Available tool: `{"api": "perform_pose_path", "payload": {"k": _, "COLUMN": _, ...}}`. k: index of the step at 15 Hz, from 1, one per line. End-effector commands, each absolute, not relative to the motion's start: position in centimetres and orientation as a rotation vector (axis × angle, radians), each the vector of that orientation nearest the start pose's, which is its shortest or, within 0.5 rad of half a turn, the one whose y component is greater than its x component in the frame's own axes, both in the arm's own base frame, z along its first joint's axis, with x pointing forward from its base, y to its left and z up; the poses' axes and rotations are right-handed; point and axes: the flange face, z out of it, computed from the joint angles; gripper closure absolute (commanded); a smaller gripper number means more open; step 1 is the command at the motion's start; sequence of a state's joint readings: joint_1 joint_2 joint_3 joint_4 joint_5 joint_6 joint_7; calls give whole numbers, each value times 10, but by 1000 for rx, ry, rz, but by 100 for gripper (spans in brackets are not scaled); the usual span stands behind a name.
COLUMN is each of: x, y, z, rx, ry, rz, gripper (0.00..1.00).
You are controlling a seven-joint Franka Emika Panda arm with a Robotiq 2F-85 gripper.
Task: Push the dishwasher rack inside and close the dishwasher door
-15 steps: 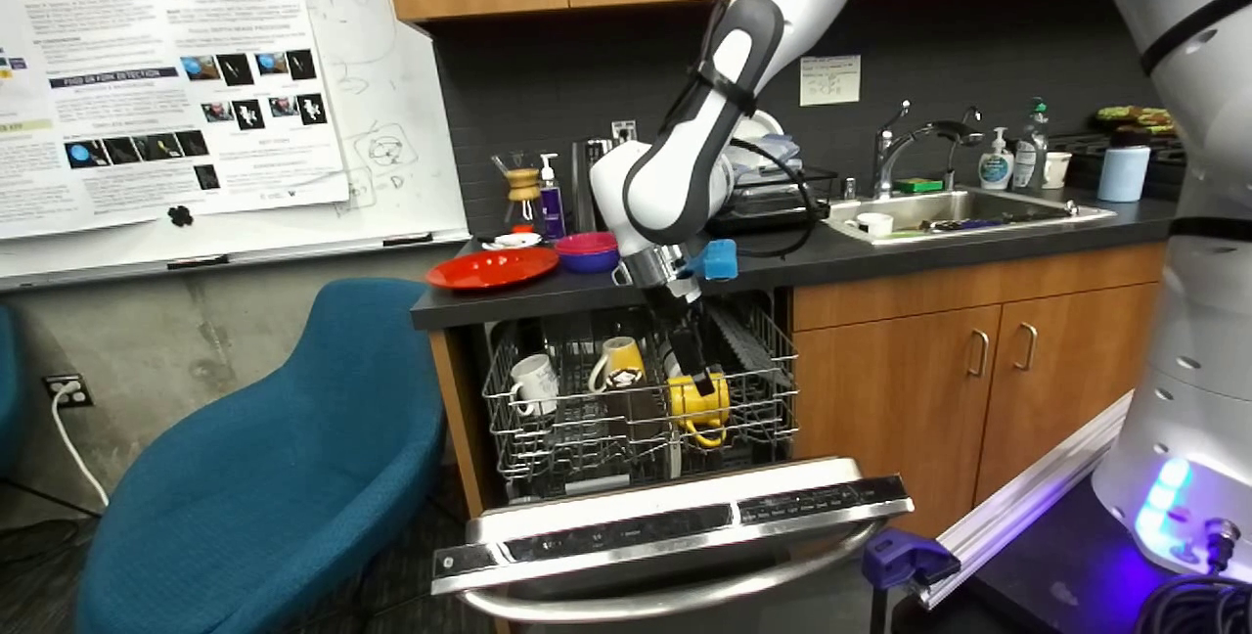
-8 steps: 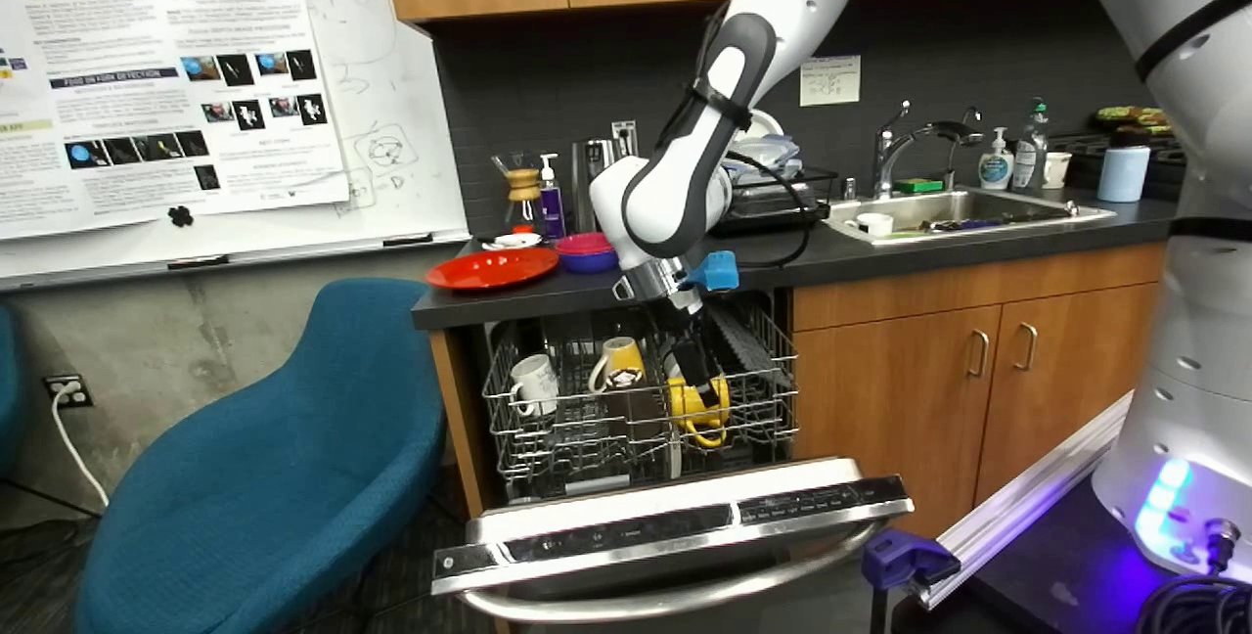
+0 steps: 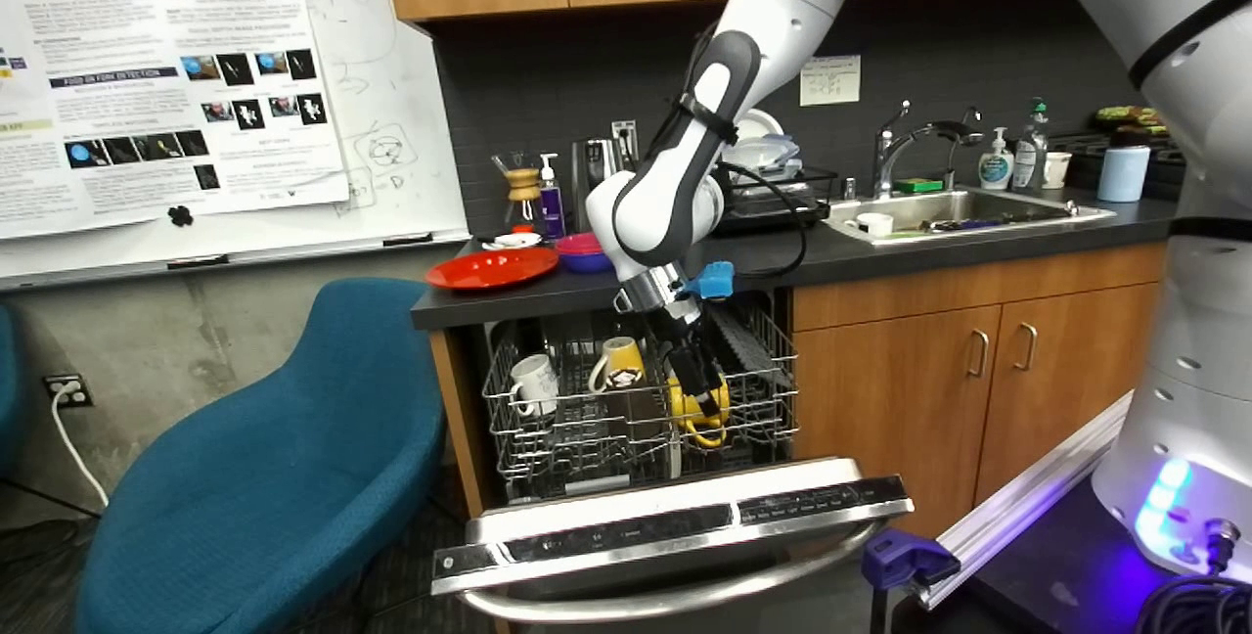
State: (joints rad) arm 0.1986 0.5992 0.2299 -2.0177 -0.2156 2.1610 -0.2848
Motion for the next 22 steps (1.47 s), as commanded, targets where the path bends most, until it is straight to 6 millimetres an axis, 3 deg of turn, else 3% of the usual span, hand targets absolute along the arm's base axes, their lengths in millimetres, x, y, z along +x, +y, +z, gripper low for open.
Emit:
{"api": "perform_pose_path", "payload": {"k": 1, "x": 510, "y": 227, "z": 125, "rx": -2824, "ry": -1292, "rz": 674, "gripper": 0}}
{"api": "perform_pose_path", "payload": {"k": 8, "x": 523, "y": 237, "z": 120, "rx": -2781, "ry": -1349, "rz": 591, "gripper": 0}}
{"api": "perform_pose_path", "payload": {"k": 22, "x": 568, "y": 193, "z": 118, "rx": -2793, "ry": -1127, "rz": 480, "gripper": 0}}
